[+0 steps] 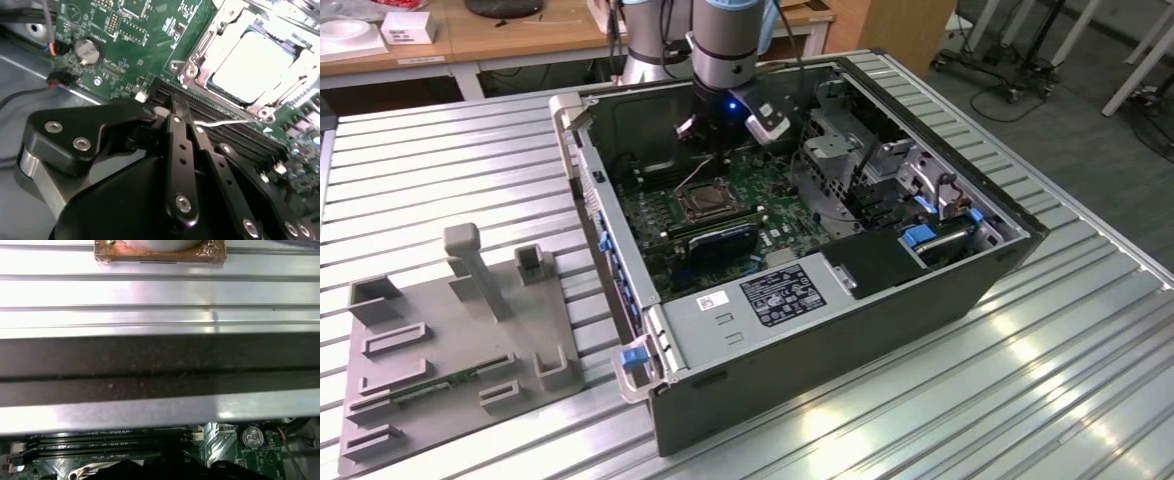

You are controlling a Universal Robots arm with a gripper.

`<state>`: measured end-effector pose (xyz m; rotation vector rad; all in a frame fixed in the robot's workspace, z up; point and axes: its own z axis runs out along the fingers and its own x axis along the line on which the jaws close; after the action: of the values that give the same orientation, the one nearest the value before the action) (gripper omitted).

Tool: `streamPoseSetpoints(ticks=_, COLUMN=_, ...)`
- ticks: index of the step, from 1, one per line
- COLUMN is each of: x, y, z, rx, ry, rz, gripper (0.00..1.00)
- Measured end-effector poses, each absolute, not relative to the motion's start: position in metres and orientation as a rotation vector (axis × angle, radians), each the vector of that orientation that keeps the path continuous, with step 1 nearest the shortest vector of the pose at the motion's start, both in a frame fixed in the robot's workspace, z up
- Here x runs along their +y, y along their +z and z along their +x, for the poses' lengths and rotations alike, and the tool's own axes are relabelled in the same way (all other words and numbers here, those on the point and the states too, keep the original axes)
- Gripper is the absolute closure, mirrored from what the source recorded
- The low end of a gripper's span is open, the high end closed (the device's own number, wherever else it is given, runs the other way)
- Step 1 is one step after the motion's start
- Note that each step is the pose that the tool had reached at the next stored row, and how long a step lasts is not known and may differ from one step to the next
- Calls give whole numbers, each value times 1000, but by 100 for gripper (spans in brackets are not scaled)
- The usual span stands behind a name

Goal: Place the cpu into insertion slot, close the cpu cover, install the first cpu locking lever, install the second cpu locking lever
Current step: 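Install the first cpu locking lever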

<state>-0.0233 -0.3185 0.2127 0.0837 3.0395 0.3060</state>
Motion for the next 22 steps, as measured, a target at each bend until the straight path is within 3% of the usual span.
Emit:
streamPoseSetpoints(ticks=8, x=-318, y=238, z=-23, rx=3039, ry=306, rz=84, gripper=89)
streamPoseSetpoints(ticks=22, x=-318, y=246, z=-31, rx=3036, ry=306, rz=83, gripper=89)
